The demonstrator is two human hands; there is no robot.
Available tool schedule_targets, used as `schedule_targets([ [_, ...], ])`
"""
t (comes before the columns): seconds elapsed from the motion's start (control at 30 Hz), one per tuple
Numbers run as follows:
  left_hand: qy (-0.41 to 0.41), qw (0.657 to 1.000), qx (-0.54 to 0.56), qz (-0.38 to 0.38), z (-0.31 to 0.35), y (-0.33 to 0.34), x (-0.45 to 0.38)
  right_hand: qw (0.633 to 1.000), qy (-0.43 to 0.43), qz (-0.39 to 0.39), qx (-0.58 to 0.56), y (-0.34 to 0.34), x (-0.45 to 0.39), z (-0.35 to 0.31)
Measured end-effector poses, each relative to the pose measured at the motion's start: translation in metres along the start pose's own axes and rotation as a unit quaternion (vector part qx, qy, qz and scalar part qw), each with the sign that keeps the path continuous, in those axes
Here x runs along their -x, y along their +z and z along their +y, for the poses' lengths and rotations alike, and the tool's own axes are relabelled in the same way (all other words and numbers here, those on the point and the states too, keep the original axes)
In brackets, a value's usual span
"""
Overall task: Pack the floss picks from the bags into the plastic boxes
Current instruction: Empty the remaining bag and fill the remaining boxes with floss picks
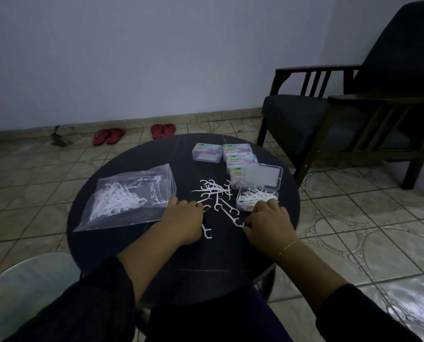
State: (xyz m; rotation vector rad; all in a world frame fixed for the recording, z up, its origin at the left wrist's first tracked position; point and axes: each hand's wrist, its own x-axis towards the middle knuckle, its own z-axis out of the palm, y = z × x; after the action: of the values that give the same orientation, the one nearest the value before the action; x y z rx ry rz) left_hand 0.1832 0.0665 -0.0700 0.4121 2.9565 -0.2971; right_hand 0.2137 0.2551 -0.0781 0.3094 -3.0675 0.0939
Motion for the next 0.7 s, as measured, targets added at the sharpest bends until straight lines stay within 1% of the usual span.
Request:
schedule_targets([
  [0.13, 0.005, 0.997, 0.033, 0.066, 0.000, 0.006, 0.000, 1.000, 0.021, 0.009, -0.014, 0.004, -0.001, -0.007],
  [0.33, 0.010, 0.987, 0.122, 0.105, -0.002, 0.012, 0.001, 0.999, 0.015, 0.029, -0.038, 0.008, -0.006, -0.011],
  [0.43, -0.003, 0.983, 0.145, 0.112, -0.002, 0.017, 0.006, 0.997, 0.024, 0.062, -0.047, 0.007, -0.011, -0.017],
  [0.5, -0.017, 0.979, 0.170, 0.109, -0.002, 0.022, 0.011, 0.996, 0.032, 0.070, -0.051, 0.005, -0.015, -0.023],
  [0.57, -0.030, 0.976, 0.196, 0.091, -0.001, 0.026, 0.015, 0.996, 0.036, 0.058, -0.049, 0.005, -0.020, -0.031],
  [0.7, -0.016, 0.978, 0.199, 0.063, -0.003, 0.030, 0.019, 0.999, 0.041, 0.000, 0.005, 0.010, -0.025, -0.039],
])
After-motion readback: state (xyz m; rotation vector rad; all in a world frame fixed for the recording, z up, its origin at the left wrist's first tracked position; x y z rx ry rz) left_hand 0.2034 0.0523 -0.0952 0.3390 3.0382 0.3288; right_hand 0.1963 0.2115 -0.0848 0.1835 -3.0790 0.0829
